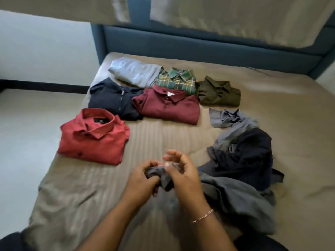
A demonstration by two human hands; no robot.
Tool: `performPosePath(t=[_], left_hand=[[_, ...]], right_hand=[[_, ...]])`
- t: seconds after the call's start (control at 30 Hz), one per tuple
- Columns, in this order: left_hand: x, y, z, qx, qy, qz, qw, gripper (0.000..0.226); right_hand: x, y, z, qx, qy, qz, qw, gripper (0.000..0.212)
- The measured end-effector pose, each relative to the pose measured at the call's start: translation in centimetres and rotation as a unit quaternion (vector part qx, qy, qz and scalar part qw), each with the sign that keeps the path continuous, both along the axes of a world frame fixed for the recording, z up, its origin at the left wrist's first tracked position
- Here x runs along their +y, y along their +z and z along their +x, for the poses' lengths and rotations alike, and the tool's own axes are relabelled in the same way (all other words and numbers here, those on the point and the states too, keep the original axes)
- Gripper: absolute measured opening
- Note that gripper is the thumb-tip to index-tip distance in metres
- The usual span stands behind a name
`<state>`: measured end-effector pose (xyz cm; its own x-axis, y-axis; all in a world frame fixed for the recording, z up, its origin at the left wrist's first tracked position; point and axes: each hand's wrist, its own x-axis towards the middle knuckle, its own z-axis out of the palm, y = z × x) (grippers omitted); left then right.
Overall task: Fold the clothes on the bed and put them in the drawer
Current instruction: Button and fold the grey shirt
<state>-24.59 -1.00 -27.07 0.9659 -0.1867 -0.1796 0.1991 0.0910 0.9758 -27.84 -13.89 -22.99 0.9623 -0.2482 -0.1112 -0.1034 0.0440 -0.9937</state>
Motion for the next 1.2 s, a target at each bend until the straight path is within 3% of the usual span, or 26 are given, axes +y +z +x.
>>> performPosePath(t=[0.07,0.1,0.13,0.17,0.2,0.27,0.3,0.37,0.47,0.53,0.6,0.67,0.7,0.73,0.8,0.87,1.03,1.1,1.13,1.2], left_hand=[[2.6,0.6,-0.8,-0.019,0.073,-0.019,0.997,0.018],[4.2,0.9,-1.4,-0.021,0.120,-0.043,0.992,0.016],[5.6,1.3,-1.2,-0.020,0.166,-0.063,0.984,0.018],[7.5,1.8,-1.5,-0.019,0.210,-0.072,0.975,0.022],[9.9,2.4,-2.0,-0.026,0.246,-0.062,0.967,0.026],[14.1,3.1,-3.0,-0.053,0.277,-0.012,0.959,0.027],[15.9,3.1,-3.4,-0.061,0.257,0.022,0.964,0.025],[18.5,3.0,-4.0,-0.088,0.177,0.148,0.969,0.023],[18.9,3.6,-5.0,-0.235,0.155,0.354,0.892,0.026],[16.7,4.4,-6.4,-0.326,0.175,0.351,0.860,0.023],[13.5,5.0,-7.4,-0.376,0.074,0.278,0.881,0.021],[11.0,3.9,-7.9,-0.372,-0.073,0.276,0.884,0.032],[10.2,2.6,-8.1,-0.362,-0.107,0.306,0.874,0.043],[9.6,1.2,-8.0,-0.355,-0.107,0.339,0.865,0.052],[9.0,-0.8,-7.5,-0.335,-0.054,0.367,0.866,0.054],[9.2,-1.4,-6.7,-0.295,0.003,0.353,0.888,0.045],[10.6,-0.9,-5.3,-0.127,0.051,0.216,0.967,0.025],[11.1,-0.8,-5.5,-0.116,0.046,0.199,0.972,0.028],[11.3,-0.7,-5.8,-0.158,0.047,0.243,0.956,0.037],[11.4,-0.3,-6.4,-0.296,0.047,0.337,0.893,0.057]], right_hand=[[-1.8,0.6,-1.2,-0.092,-0.030,-0.212,0.972,0.031],[-3.3,0.4,-1.7,-0.112,-0.056,-0.339,0.932,0.036],[-5.8,-0.3,-1.6,-0.095,-0.090,-0.464,0.876,0.045],[-8.0,-1.0,-1.9,-0.028,-0.113,-0.569,0.814,0.058],[-9.7,-1.7,-2.4,0.076,-0.109,-0.617,0.775,0.073],[-11.2,-3.6,-2.5,0.232,-0.047,-0.564,0.791,0.096],[-10.9,-4.4,-2.4,0.260,0.008,-0.536,0.803,0.094],[-8.9,-4.7,-1.9,0.248,0.076,-0.537,0.803,0.066],[-5.4,-3.0,-2.1,0.170,0.060,-0.498,0.848,0.033],[-3.1,-2.5,-3.3,0.141,0.069,-0.393,0.906,0.023],[-0.7,-2.4,-4.5,0.106,0.093,-0.221,0.965,0.018],[1.1,-2.0,-5.1,0.104,0.102,-0.001,0.989,0.024],[1.8,-1.9,-5.5,0.101,0.110,0.040,0.988,0.032],[2.1,-2.1,-5.7,0.082,0.116,0.010,0.990,0.040],[1.8,-2.9,-5.8,0.007,0.100,-0.224,0.969,0.050],[1.0,-3.8,-5.6,-0.061,0.069,-0.444,0.891,0.057],[-1.5,-4.4,-4.7,-0.029,0.007,-0.594,0.804,0.053],[-1.9,-4.7,-4.7,-0.051,-0.020,-0.575,0.817,0.037],[-1.8,-4.5,-4.7,-0.062,-0.034,-0.522,0.850,0.027],[-1.1,-3.5,-4.8,-0.061,-0.052,-0.365,0.928,0.021]])
